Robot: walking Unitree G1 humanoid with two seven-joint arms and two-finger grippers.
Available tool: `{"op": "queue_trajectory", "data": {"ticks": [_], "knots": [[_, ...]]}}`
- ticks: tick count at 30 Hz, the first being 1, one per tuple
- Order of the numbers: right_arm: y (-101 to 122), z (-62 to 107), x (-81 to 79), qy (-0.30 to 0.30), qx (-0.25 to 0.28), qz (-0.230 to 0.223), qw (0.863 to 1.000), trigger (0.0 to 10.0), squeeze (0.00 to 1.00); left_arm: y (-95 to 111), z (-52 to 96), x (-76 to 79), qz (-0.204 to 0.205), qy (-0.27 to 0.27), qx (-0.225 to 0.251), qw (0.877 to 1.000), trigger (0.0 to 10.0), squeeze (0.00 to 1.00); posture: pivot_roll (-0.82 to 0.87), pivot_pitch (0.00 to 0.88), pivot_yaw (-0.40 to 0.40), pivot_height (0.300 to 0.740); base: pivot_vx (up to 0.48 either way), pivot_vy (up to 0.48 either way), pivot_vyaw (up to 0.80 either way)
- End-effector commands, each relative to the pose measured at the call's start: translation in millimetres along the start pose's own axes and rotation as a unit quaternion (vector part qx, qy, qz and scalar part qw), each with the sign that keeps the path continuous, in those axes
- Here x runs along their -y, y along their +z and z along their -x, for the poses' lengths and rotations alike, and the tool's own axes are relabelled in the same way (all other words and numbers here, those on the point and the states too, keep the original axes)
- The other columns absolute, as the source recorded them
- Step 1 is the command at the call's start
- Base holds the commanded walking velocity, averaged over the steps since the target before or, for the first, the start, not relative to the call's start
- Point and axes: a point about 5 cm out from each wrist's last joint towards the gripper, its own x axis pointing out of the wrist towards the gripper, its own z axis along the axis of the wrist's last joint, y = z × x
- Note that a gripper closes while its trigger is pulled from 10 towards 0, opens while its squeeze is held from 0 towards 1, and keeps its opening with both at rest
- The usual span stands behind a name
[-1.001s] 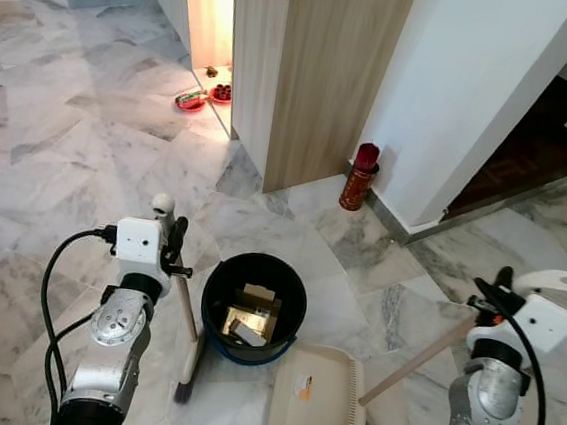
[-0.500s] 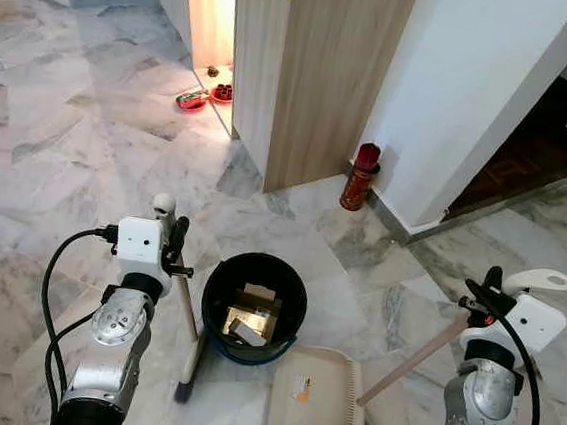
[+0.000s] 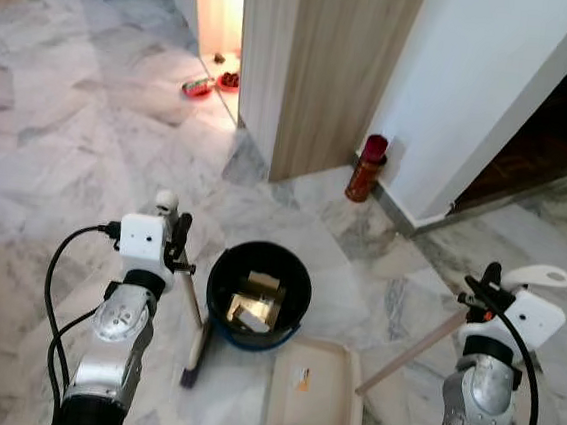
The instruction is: Sweep floor
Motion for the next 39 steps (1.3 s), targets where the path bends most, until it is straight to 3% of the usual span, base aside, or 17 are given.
{"op": "queue_trajectory", "data": {"ticks": [1,22,39], "knots": [[3.5,-1.5,3.3,-0.008,0.012,-0.008,1.000,10.0,0.00,6.0,-1.2,3.7,0.001,-0.007,0.017,1.000,10.0,0.00,0.17,0.122,-0.078,0.740,-0.307,0.000,0.00],[2.1,-1.4,0.0,-0.002,0.010,-0.009,1.000,10.0,0.00,6.3,-2.0,2.7,0.000,-0.007,0.018,1.000,10.0,0.00,0.17,0.123,-0.077,0.740,-0.300,0.000,0.00],[-1.9,-1.4,0.8,0.001,-0.006,0.001,1.000,10.0,0.00,6.4,-3.0,6.3,0.004,-0.007,0.020,1.000,10.0,0.00,0.16,0.123,-0.083,0.740,0.000,0.000,-0.09]]}}
